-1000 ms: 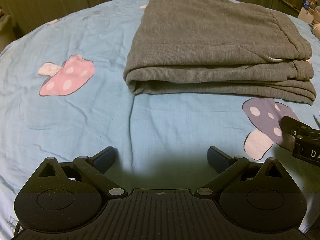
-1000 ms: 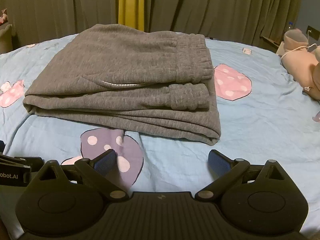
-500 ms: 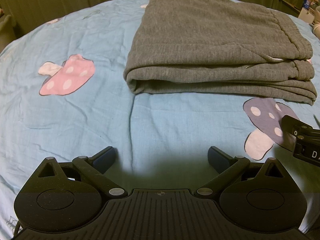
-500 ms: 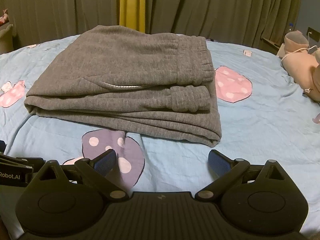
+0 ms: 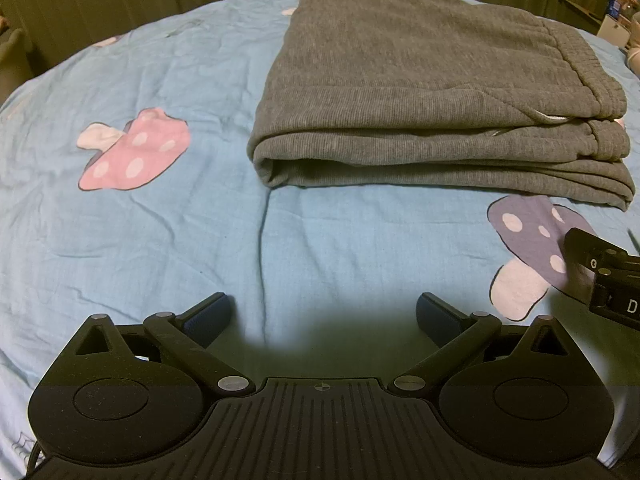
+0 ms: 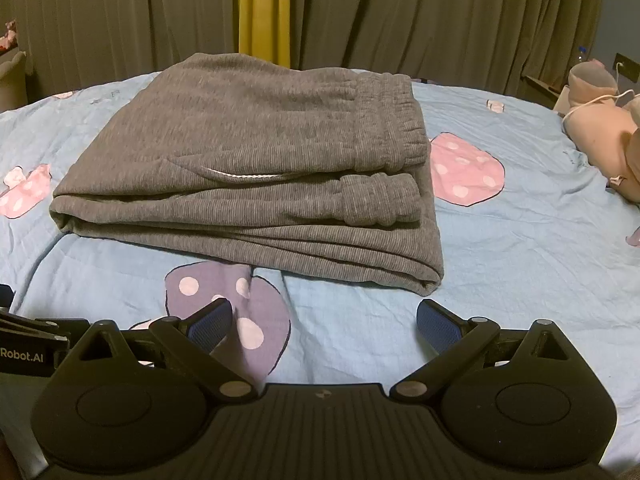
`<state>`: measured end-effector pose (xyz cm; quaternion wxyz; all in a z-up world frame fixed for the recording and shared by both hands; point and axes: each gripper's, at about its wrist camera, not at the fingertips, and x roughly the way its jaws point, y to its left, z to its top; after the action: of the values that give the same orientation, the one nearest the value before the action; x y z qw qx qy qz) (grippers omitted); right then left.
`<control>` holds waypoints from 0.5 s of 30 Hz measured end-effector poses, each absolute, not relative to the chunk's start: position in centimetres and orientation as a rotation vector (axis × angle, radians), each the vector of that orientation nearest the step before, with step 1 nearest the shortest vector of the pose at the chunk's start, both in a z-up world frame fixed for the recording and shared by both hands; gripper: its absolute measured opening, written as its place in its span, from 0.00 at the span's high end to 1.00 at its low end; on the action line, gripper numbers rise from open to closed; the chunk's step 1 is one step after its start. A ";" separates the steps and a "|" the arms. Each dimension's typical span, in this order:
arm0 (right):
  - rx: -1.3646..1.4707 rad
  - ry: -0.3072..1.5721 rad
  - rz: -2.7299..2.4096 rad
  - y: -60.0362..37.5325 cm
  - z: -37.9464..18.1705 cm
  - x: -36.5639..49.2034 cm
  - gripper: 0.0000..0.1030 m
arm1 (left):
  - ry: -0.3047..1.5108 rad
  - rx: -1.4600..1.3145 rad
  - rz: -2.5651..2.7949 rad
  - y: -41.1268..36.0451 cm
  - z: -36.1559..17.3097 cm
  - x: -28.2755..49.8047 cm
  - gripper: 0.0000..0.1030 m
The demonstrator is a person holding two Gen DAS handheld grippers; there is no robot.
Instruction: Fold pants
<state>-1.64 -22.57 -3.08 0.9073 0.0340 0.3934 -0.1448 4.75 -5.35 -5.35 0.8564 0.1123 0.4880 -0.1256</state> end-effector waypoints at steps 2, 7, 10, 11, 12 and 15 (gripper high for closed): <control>0.068 0.810 -0.301 -22.5 -3.1 -1.7 0.04 | 1.026 0.236 -0.264 -5.3 -5.3 4.8 0.00; 0.068 0.809 -0.299 -22.5 -3.0 -1.6 0.04 | 1.026 0.236 -0.264 -5.3 -5.4 4.8 0.00; 0.071 0.809 -0.297 -22.6 -3.0 -1.6 0.04 | 1.026 0.236 -0.265 -5.3 -5.4 4.8 0.00; 0.072 0.809 -0.297 -22.6 -3.0 -1.6 0.04 | 1.026 0.236 -0.264 -5.3 -5.4 4.8 0.00; 0.072 0.809 -0.297 -22.6 -3.0 -1.6 0.04 | 1.026 0.236 -0.264 -5.4 -5.4 4.8 0.00; 0.074 0.807 -0.295 -22.6 -3.0 -1.7 0.04 | 1.026 0.236 -0.264 -5.4 -5.4 4.8 0.00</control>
<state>-1.65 -22.64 -2.95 0.9084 0.0357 0.3912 -0.1429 4.78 -5.36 -5.36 0.8563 0.1124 0.4883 -0.1257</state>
